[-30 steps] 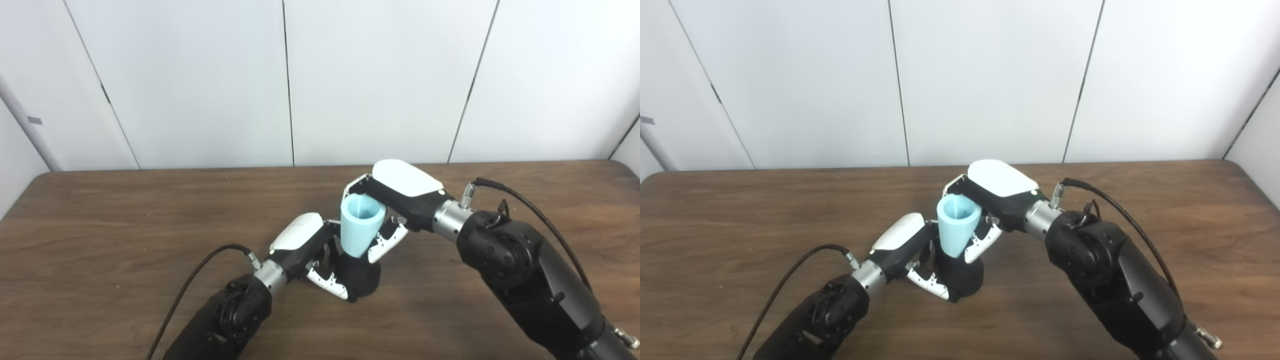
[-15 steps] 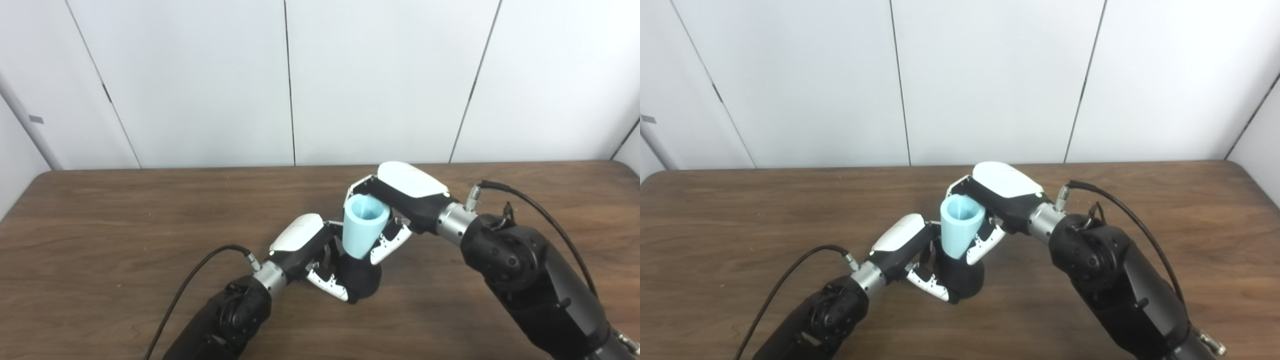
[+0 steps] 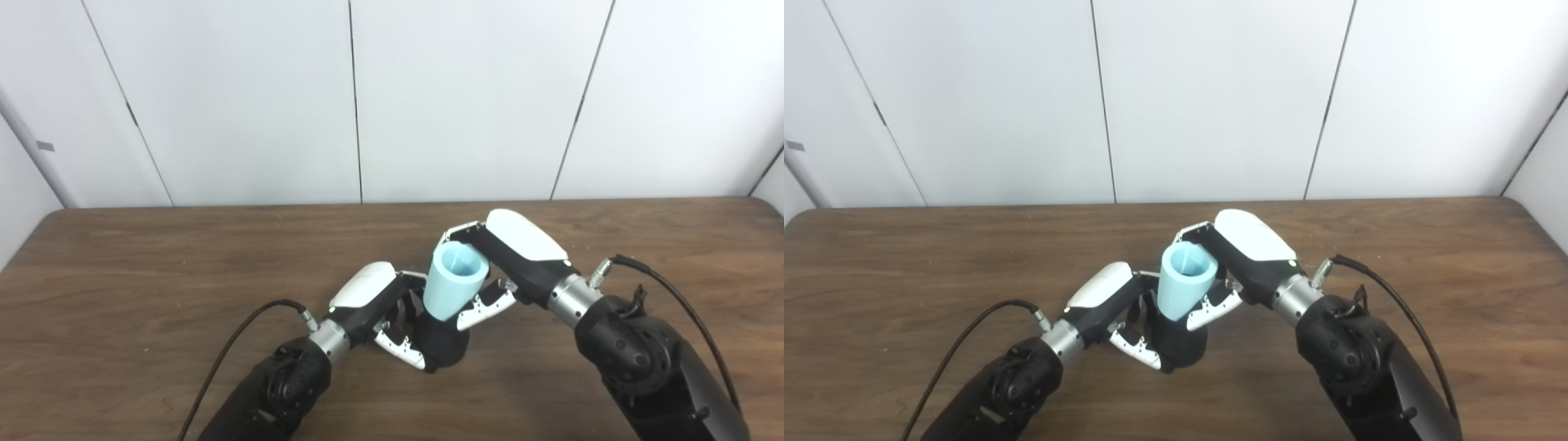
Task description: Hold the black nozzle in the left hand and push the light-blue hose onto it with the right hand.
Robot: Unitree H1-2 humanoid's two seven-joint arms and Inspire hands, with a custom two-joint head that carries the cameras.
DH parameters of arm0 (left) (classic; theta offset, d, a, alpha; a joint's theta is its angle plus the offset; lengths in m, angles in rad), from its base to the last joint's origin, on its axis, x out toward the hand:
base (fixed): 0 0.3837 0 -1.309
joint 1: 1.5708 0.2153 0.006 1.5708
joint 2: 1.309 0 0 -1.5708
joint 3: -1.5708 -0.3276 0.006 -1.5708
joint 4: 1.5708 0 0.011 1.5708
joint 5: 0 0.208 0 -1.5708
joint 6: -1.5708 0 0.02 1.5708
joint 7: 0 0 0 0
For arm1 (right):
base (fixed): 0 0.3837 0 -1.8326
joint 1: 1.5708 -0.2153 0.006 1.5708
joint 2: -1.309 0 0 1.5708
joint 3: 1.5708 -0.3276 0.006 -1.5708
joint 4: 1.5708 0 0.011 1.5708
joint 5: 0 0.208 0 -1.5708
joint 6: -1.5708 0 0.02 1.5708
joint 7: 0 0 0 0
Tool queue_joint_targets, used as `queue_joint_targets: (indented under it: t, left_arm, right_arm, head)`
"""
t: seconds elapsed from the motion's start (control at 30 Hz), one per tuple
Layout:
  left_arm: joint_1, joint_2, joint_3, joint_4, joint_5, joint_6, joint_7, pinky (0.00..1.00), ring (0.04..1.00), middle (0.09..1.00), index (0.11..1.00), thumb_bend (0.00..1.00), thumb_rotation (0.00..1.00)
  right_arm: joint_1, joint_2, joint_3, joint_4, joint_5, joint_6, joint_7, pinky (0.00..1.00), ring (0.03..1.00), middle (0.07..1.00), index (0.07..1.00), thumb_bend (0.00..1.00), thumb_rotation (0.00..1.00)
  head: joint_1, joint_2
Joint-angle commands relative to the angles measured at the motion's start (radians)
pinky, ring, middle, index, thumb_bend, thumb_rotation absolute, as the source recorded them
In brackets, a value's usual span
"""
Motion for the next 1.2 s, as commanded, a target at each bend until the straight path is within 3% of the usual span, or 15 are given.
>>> queue_joint_targets:
  t: [0.0,0.47,0.77,1.03,1.1,1.17]
  left_arm:
    - [0.023,0.045,0.012,0.026,0.038,0.058,-0.025,0.35,0.454,0.438,0.494,0.53,0.00]
    - [0.021,0.040,0.011,0.027,0.039,0.055,-0.023,0.31,0.416,0.433,0.493,0.53,0.00]
    - [0.020,0.044,0.012,0.020,0.042,0.061,-0.027,0.32,0.420,0.434,0.494,0.53,0.00]
    - [0.020,0.046,0.011,0.022,0.046,0.058,-0.025,0.32,0.428,0.439,0.493,0.53,0.00]
    - [0.020,0.046,0.010,0.024,0.046,0.057,-0.025,0.32,0.422,0.437,0.493,0.53,0.00]
    - [0.019,0.047,0.010,0.026,0.047,0.056,-0.024,0.32,0.418,0.437,0.493,0.53,0.00]
  right_arm:
    - [0.032,-0.036,0.036,0.021,0.019,-0.004,0.091,0.30,0.395,0.442,0.528,0.51,0.00]
    - [-0.016,-0.073,0.152,0.044,-0.005,-0.020,0.145,0.36,0.422,0.490,0.499,0.52,0.00]
    - [-0.030,-0.084,0.166,0.047,0.002,-0.003,0.149,0.38,0.428,0.491,0.494,0.52,0.00]
    - [-0.033,-0.103,0.141,0.024,0.019,0.005,0.140,0.34,0.399,0.474,0.528,0.51,0.00]
    - [-0.033,-0.102,0.128,0.012,0.021,0.017,0.132,0.35,0.395,0.489,0.550,0.51,0.00]
    - [-0.034,-0.097,0.107,-0.011,0.019,0.039,0.122,0.38,0.439,0.610,0.724,0.52,0.00]
  head:
    - [0.000,0.001]
    - [0.002,0.008]
    - [0.003,0.009]
    - [-0.006,0.016]
    - [-0.006,0.016]
    - [-0.007,0.016]
